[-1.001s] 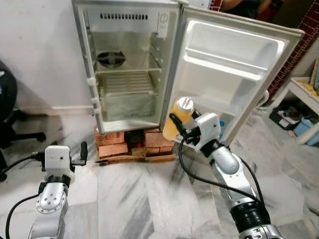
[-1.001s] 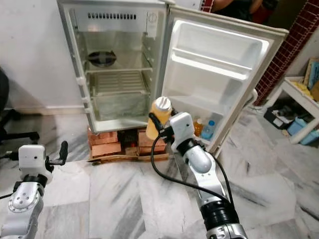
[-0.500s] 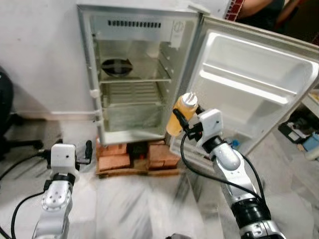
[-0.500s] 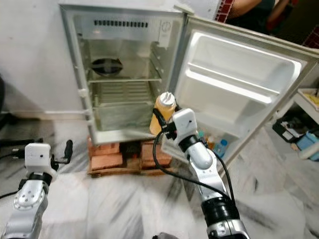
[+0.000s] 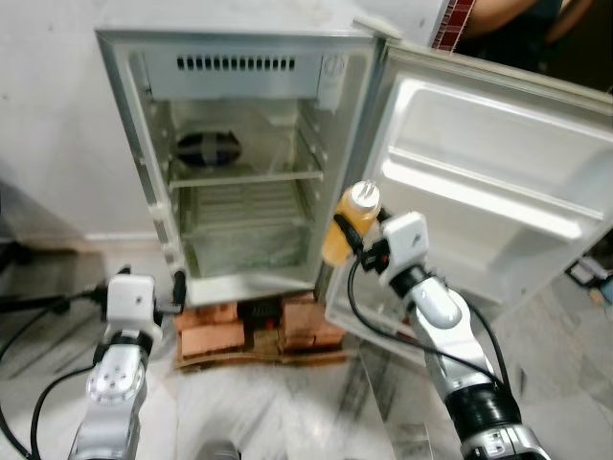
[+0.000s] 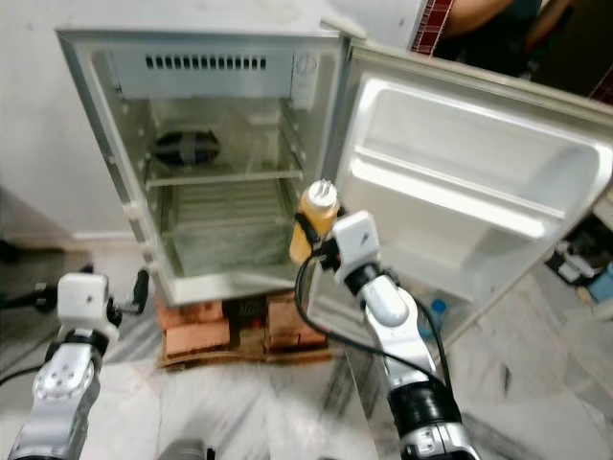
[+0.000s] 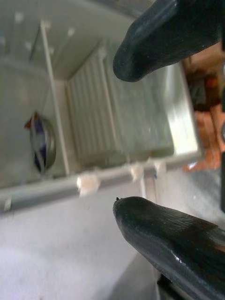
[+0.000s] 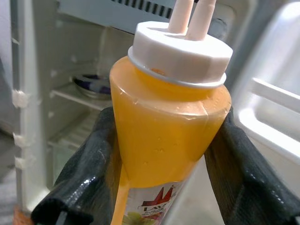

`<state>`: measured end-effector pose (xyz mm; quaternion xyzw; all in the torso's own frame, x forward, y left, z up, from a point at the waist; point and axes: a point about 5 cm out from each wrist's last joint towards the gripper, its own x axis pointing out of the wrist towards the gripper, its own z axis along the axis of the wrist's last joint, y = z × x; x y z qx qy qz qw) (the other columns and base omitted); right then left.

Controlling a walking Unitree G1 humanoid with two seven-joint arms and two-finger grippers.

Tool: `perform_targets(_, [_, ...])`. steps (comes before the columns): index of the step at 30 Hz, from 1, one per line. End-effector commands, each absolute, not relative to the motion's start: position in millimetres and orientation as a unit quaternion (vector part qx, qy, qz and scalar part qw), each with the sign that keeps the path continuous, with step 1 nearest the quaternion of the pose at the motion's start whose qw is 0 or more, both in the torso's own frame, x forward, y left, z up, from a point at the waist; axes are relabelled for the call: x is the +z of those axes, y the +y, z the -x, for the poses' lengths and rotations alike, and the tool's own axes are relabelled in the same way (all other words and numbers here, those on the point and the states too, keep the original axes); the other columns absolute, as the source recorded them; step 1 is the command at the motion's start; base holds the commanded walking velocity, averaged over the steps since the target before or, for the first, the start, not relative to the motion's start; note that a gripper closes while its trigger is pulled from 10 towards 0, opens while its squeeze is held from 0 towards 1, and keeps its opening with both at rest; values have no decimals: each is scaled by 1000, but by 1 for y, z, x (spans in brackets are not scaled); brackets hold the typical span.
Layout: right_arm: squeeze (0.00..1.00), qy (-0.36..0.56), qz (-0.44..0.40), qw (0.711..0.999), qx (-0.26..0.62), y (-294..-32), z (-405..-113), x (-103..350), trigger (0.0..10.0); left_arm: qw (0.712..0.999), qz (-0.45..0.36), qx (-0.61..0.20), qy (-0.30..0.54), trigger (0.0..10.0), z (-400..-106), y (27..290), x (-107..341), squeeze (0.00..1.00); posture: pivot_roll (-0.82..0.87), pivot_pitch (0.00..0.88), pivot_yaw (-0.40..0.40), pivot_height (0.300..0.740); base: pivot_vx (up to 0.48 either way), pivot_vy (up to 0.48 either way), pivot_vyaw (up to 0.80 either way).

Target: Restocking fridge

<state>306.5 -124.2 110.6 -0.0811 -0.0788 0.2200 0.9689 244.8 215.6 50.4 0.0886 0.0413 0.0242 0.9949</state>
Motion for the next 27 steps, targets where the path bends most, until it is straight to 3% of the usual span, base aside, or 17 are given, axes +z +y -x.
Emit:
perform_targets(1, [0, -79, 85, 970, 212, -129, -307, 111, 10000, 995, -89, 17, 43, 10000, -243, 213, 49, 0, 102, 0, -114, 740, 0, -480, 0])
perform_targets(3, [0, -79, 85, 970, 213, -128, -307, 111, 10000, 995, -90, 18, 44, 10000, -243, 214, 49, 0, 101, 0, -112, 740, 0, -459, 0])
perform_targets(27, [0, -35, 43, 986, 157, -141, -298, 90, 10000, 995, -81, 21, 45, 10000, -236, 226, 52, 0, 101, 0, -83, 740, 10, 0, 0])
